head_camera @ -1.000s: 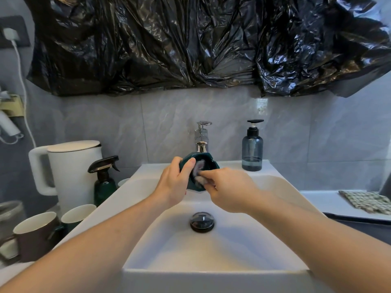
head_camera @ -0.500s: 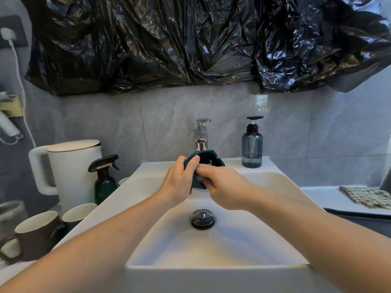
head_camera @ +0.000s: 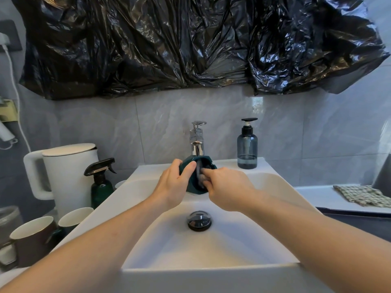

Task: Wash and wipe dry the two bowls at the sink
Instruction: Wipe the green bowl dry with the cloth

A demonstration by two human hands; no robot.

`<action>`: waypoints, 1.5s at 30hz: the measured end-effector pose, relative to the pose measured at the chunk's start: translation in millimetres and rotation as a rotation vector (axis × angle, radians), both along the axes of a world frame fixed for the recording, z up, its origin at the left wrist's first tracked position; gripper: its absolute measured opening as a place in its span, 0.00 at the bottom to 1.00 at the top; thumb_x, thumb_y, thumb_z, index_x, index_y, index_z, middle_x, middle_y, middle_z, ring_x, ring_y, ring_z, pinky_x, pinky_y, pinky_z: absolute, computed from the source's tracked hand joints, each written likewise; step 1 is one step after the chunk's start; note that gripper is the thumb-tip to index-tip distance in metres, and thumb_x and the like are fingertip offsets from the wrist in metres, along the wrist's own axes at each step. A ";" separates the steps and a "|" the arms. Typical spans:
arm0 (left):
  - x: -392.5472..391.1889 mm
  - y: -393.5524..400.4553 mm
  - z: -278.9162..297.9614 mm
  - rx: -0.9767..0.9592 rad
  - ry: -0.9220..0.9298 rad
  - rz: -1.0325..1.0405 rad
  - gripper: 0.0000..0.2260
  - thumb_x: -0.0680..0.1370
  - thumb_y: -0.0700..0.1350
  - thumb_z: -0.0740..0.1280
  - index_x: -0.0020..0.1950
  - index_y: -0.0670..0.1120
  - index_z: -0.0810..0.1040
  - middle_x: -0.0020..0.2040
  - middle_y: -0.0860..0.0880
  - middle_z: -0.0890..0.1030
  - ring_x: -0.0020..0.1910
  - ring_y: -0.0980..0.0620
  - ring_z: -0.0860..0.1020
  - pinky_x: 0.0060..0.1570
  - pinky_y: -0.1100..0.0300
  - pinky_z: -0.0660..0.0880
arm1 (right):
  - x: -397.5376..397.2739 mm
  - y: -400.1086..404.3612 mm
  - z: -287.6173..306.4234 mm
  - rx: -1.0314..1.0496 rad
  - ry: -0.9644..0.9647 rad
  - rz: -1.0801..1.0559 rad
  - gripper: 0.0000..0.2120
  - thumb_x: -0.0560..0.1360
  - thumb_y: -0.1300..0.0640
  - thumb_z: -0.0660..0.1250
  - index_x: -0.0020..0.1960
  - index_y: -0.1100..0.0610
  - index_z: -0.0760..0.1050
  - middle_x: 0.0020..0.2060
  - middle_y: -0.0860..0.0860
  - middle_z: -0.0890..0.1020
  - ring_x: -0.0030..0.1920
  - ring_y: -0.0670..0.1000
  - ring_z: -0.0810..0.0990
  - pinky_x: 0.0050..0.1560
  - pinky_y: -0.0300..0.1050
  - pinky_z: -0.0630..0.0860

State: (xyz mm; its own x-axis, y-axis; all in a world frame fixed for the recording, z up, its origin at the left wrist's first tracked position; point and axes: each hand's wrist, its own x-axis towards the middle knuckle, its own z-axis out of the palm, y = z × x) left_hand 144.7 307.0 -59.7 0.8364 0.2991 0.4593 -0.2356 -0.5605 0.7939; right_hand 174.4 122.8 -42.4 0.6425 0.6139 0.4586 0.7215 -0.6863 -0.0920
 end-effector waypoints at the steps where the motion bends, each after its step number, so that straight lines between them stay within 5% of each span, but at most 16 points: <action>1: -0.7 -1.1 -1.1 0.029 0.008 -0.010 0.25 0.75 0.71 0.61 0.48 0.49 0.73 0.37 0.50 0.78 0.36 0.47 0.76 0.37 0.47 0.73 | 1.4 -1.7 -0.4 0.001 -0.011 -0.021 0.11 0.83 0.47 0.57 0.60 0.46 0.76 0.50 0.50 0.84 0.48 0.57 0.82 0.40 0.47 0.72; 5: -2.4 -4.6 -1.0 0.080 0.010 -0.012 0.25 0.75 0.72 0.60 0.48 0.49 0.73 0.36 0.52 0.77 0.36 0.47 0.75 0.37 0.47 0.73 | 6.9 -6.0 -0.7 0.069 -0.031 -0.019 0.12 0.83 0.45 0.58 0.57 0.48 0.78 0.50 0.50 0.85 0.49 0.57 0.81 0.41 0.48 0.73; 9: -8.9 -2.8 3.0 0.203 -0.024 0.023 0.21 0.78 0.69 0.58 0.48 0.52 0.71 0.38 0.52 0.79 0.38 0.50 0.76 0.42 0.47 0.75 | 16.1 -9.9 3.5 0.502 0.177 0.051 0.12 0.80 0.45 0.61 0.45 0.47 0.79 0.39 0.46 0.84 0.43 0.52 0.82 0.46 0.51 0.80; 14: -14.0 5.7 3.9 0.526 0.042 0.104 0.15 0.84 0.64 0.59 0.55 0.53 0.69 0.42 0.53 0.79 0.41 0.53 0.78 0.41 0.52 0.76 | 19.4 -29.7 21.4 1.040 0.218 0.003 0.11 0.83 0.52 0.61 0.49 0.49 0.82 0.40 0.44 0.84 0.41 0.40 0.81 0.38 0.31 0.74; 23: -14.1 -0.2 3.1 0.798 0.022 0.139 0.18 0.81 0.68 0.57 0.58 0.55 0.67 0.48 0.54 0.82 0.44 0.48 0.79 0.42 0.50 0.74 | 21.9 -12.1 6.5 0.619 0.218 0.194 0.10 0.83 0.49 0.64 0.61 0.41 0.81 0.50 0.45 0.84 0.52 0.44 0.80 0.50 0.40 0.80; 29: -14.7 -2.4 3.6 0.859 -0.002 0.122 0.17 0.83 0.66 0.58 0.59 0.53 0.67 0.49 0.53 0.82 0.45 0.47 0.80 0.45 0.48 0.77 | 20.7 -22.6 7.5 0.598 0.494 0.140 0.09 0.82 0.51 0.65 0.60 0.44 0.80 0.43 0.47 0.84 0.38 0.45 0.83 0.30 0.31 0.74; 33: -14.3 -1.8 4.6 0.777 -0.055 0.116 0.18 0.83 0.67 0.55 0.59 0.53 0.68 0.46 0.54 0.82 0.43 0.47 0.80 0.45 0.48 0.77 | 18.7 -25.3 7.7 0.563 0.521 0.105 0.11 0.85 0.53 0.60 0.64 0.48 0.78 0.41 0.45 0.81 0.35 0.44 0.79 0.29 0.31 0.73; 38: -14.1 2.7 6.8 0.617 -0.092 0.109 0.24 0.79 0.71 0.50 0.56 0.52 0.68 0.41 0.53 0.80 0.40 0.47 0.79 0.42 0.45 0.77 | 18.1 -17.9 7.9 0.641 0.321 0.256 0.16 0.83 0.58 0.64 0.65 0.41 0.78 0.56 0.42 0.81 0.58 0.46 0.78 0.58 0.44 0.78; 42: -17.4 -3.2 7.8 0.481 -0.126 0.051 0.21 0.79 0.69 0.54 0.55 0.52 0.69 0.43 0.53 0.80 0.42 0.50 0.79 0.43 0.46 0.77 | 18.5 -23.5 8.2 0.696 0.483 0.304 0.20 0.77 0.62 0.70 0.63 0.41 0.77 0.54 0.41 0.82 0.55 0.45 0.81 0.51 0.40 0.82; 45: -17.9 -8.0 5.8 0.389 -0.124 -0.015 0.21 0.80 0.69 0.54 0.56 0.52 0.70 0.44 0.52 0.81 0.43 0.51 0.79 0.45 0.44 0.79 | 19.9 -23.2 7.6 0.785 0.533 0.292 0.21 0.75 0.65 0.71 0.61 0.42 0.77 0.54 0.43 0.82 0.56 0.48 0.82 0.52 0.48 0.85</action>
